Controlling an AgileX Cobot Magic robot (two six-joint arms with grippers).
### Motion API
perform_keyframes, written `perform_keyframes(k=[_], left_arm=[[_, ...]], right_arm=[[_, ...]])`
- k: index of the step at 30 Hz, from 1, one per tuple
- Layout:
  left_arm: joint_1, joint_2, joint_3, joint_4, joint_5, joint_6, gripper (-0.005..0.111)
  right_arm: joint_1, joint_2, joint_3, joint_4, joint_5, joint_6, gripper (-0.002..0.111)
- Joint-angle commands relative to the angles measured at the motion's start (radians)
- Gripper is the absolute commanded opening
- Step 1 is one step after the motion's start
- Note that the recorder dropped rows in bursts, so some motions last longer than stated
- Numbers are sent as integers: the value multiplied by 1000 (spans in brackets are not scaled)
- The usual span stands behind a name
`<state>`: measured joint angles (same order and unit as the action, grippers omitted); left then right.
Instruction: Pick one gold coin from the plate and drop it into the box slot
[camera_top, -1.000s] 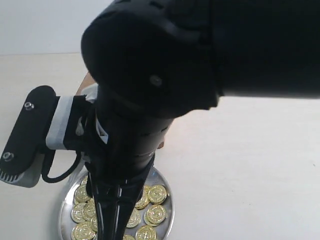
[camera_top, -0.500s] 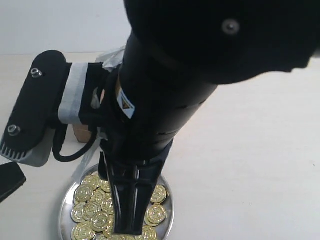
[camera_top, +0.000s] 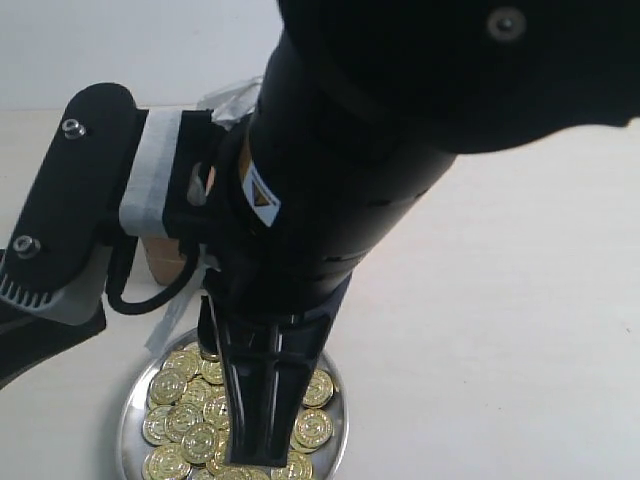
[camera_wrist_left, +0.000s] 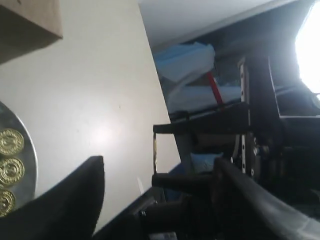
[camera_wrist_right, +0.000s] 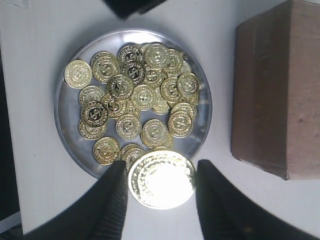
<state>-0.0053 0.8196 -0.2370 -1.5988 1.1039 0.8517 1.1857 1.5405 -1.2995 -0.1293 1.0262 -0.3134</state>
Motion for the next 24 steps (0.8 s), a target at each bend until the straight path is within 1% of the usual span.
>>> perform_keyframes(k=[1,5,9,12,15,17,23,24], left_arm=[[-5,153,-38,20,117,84,60],[-5,277,-54,23,117,162,60],[-21,362,-78,37,117,176,60],[-80,393,-105,35,117,188,60],[-158,402,-143,29,117,190,60],[-196,402,-170,26,117,190,60],[-252,402,-216,18,117,188,60],[-270,402,-219,18,117,188,60]], right_arm=[[1,-8,6,-4,-11,3,27],[1,-8,6,-4,-11,3,27],[1,-8,6,-4,-25,3,27],[1,-8,6,-4,-47,3,27],[1,-8,6,-4,-57,3,27],[1,-8,6,-4,-57,3,27],[1,-8,6,-4,-59,3,27],[1,-8,6,-4,-66,3,27]])
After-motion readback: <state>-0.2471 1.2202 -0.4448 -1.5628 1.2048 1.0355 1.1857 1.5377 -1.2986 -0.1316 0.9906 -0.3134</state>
